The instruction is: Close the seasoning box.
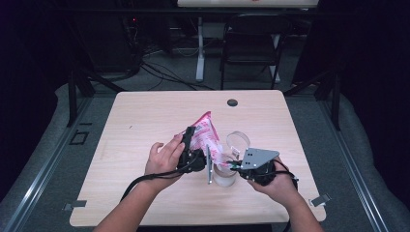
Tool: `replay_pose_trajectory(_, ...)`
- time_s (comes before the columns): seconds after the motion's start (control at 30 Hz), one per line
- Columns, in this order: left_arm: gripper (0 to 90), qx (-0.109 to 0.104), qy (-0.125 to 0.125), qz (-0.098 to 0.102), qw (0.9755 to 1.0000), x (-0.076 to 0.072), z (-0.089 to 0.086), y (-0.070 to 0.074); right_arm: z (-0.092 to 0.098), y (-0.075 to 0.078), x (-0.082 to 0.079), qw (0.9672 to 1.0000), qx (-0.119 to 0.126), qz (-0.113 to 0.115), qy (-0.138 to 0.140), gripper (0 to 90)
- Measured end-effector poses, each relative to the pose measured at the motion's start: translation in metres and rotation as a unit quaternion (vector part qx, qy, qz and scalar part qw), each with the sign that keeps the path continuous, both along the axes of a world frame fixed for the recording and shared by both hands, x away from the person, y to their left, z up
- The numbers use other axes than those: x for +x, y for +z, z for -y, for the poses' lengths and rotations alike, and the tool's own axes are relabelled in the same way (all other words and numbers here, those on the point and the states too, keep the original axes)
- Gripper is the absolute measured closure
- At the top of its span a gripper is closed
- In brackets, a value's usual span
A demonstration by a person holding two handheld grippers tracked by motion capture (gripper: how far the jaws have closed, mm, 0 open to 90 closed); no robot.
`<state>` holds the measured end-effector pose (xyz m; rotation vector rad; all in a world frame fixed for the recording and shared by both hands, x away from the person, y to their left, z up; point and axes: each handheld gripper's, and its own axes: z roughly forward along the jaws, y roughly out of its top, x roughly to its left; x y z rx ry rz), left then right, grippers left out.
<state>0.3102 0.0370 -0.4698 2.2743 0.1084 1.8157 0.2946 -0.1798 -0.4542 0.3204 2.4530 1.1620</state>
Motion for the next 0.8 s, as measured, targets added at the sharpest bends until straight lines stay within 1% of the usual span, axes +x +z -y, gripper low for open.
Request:
replay_pose_trajectory(0.17, 60.3, 0.001, -0.002, 0.003, 1.0, 0.0, 0.0001, 0.0003, 0.0002, 0.0, 0.0001, 1.0, 0.0, 0.0, 0.0, 90.0)
replay_pose_trajectory(0.3, 60.3, 0.001, 0.001, 0.001, 1.0, -0.0006, 0.0004, 0.0009, 0.0003, 0.0001, 0.0001, 1.0, 0.0, 0.0, 0.0, 90.0)
replay_pose_trajectory(0.8, 60.4, 0.004, -0.001, 0.006, 1.0, -0.0008, 0.0009, 0.0029, 0.0006, 0.0001, 0.0001, 1.0, 0.001, 0.0, 0.0, 90.0)
